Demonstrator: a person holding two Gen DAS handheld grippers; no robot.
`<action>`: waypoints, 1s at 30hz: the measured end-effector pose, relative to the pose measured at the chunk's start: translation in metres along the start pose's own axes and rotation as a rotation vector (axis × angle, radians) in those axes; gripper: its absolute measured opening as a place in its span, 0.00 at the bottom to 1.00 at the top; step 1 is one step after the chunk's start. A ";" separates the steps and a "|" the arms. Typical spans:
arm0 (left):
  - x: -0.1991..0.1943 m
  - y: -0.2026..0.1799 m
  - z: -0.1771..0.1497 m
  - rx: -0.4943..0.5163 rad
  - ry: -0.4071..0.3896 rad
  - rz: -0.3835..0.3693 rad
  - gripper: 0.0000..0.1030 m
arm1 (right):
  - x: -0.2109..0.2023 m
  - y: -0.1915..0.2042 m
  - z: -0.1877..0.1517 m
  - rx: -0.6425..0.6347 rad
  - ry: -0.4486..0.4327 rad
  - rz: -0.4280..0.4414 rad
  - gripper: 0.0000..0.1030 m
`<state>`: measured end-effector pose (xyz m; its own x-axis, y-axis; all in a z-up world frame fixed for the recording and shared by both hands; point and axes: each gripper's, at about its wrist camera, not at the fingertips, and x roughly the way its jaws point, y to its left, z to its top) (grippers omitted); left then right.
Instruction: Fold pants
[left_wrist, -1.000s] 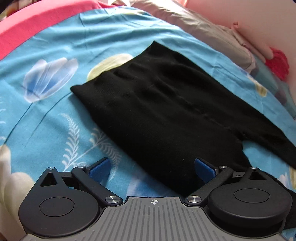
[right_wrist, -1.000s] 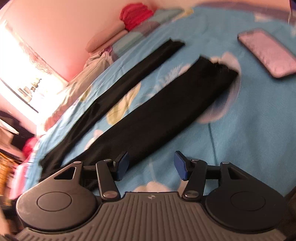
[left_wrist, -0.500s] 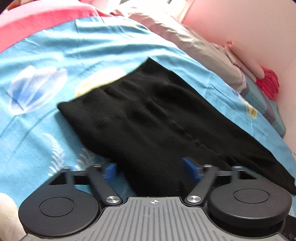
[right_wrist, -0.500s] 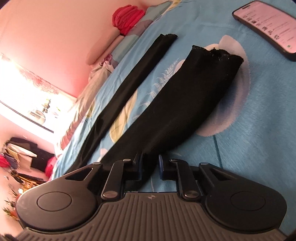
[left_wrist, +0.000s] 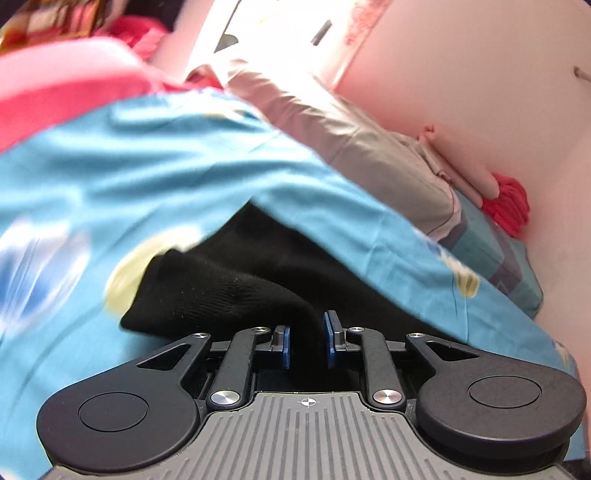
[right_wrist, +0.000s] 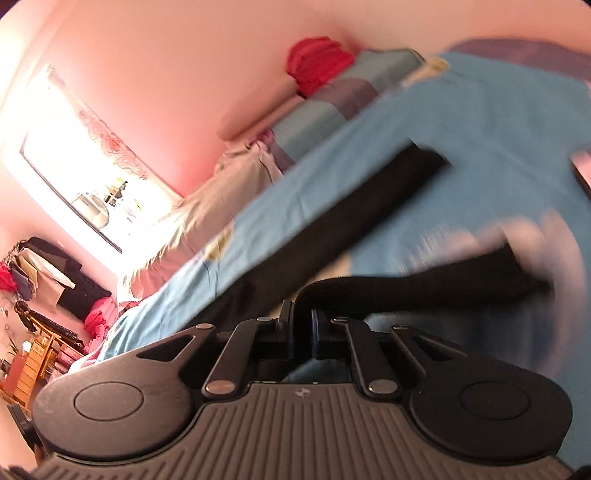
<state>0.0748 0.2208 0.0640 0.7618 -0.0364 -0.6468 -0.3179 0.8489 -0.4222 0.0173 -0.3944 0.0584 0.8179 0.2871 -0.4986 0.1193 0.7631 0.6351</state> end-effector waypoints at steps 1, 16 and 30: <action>0.011 -0.008 0.011 0.018 0.006 0.002 0.82 | 0.011 0.003 0.014 -0.001 0.000 -0.001 0.11; 0.103 -0.021 0.090 0.010 0.083 0.004 1.00 | 0.115 -0.038 0.113 0.117 -0.040 -0.061 0.67; 0.079 -0.050 -0.007 0.182 -0.133 0.249 1.00 | 0.102 -0.063 0.087 0.128 -0.063 -0.291 0.51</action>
<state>0.1471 0.1720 0.0296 0.7446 0.2428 -0.6219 -0.4062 0.9040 -0.1335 0.1419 -0.4636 0.0185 0.7720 0.0278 -0.6350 0.4197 0.7281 0.5420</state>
